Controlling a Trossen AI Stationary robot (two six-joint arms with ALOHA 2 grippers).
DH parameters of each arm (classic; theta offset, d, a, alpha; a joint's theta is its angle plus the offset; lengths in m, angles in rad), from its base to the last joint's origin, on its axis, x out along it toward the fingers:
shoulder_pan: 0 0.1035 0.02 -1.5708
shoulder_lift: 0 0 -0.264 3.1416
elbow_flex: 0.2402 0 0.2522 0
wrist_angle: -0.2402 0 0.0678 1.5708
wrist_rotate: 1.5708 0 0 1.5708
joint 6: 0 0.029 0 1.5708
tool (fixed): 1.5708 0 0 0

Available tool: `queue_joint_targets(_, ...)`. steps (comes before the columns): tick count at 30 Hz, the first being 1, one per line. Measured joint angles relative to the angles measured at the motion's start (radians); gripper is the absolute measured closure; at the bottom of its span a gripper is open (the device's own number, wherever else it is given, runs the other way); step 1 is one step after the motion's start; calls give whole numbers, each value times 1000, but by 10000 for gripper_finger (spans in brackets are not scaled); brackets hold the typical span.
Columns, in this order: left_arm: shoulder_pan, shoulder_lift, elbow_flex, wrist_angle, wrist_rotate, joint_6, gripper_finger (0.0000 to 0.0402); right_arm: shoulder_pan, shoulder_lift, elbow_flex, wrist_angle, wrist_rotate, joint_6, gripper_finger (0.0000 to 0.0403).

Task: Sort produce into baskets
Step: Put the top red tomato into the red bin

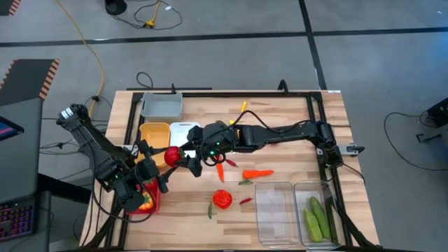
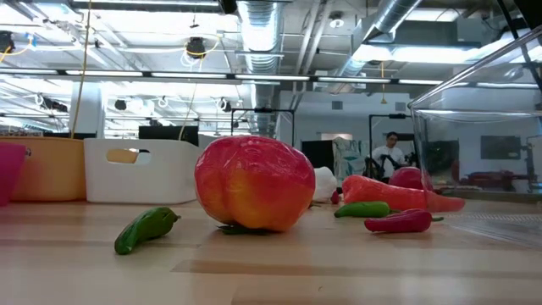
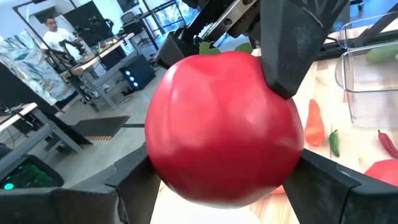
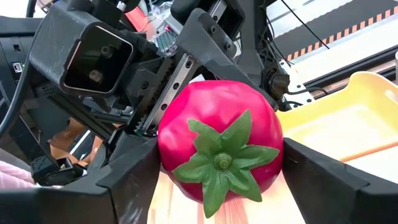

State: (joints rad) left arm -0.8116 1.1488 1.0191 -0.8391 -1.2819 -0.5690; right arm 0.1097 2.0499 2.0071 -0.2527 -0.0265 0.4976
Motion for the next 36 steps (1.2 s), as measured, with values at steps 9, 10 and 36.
queue_joint_targets(9,0,0,0,1,0,0,125,-1,0,0,0,0,26,37)
queue_joint_targets(10,0,0,0,1,0,0,125,-3,0,0,0,-1,26,33)
queue_joint_targets(36,-1,0,0,-63,313,-119,125,-80,-24,0,-332,-152,-61,14)
